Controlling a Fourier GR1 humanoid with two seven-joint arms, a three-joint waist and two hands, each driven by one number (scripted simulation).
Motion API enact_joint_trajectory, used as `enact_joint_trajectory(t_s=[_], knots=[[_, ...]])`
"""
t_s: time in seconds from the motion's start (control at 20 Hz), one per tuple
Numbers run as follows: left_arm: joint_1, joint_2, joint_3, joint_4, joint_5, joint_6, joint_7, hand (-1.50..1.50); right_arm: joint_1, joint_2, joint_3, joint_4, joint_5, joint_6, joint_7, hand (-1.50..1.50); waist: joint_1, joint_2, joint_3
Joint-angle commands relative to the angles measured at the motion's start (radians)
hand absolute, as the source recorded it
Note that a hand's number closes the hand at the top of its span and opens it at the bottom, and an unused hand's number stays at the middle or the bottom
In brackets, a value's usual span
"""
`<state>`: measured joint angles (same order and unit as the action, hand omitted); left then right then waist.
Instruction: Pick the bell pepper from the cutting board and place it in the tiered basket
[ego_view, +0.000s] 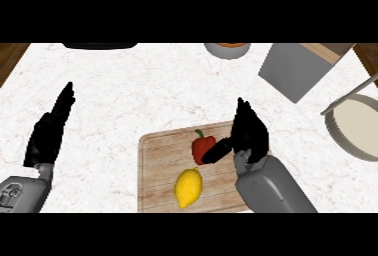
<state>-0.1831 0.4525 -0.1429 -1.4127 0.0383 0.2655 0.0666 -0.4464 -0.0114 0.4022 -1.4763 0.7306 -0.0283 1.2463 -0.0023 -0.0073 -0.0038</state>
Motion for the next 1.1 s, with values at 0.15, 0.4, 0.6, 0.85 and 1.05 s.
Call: enact_joint_trajectory(t_s=[0.15, 0.4, 0.6, 0.85, 1.05], knots=[[0.002, -0.006, -0.003, -0.001, -0.015, -0.004, -0.004, 0.00, -0.036, 0.011, 0.039, 0.055, 0.003, -0.006, 0.241, -1.50, 0.013, 0.002, 0.001], [0.004, -0.007, 0.015, -0.014, 0.002, -0.014, -0.009, 0.00, -0.027, 0.011, 0.019, 0.080, -0.023, -0.023, 0.241, -1.50, 0.013, 0.000, 0.001], [0.032, -0.017, 0.007, -0.010, -0.009, -0.013, -0.029, 0.00, -0.055, 0.011, -0.007, 0.088, -0.047, -0.005, 0.241, -1.50, 0.015, -0.001, 0.001], [0.033, -0.033, -0.002, 0.019, -0.025, -0.015, -0.056, 0.00, -0.009, 0.011, 0.038, 0.109, -0.040, -0.028, 0.241, -1.50, 0.008, 0.002, 0.001], [0.006, -0.027, 0.013, -0.008, -0.014, -0.021, 0.008, 0.00, -0.004, 0.011, 0.050, 0.117, -0.062, -0.070, 0.241, -1.50, 0.013, 0.002, 0.002]])
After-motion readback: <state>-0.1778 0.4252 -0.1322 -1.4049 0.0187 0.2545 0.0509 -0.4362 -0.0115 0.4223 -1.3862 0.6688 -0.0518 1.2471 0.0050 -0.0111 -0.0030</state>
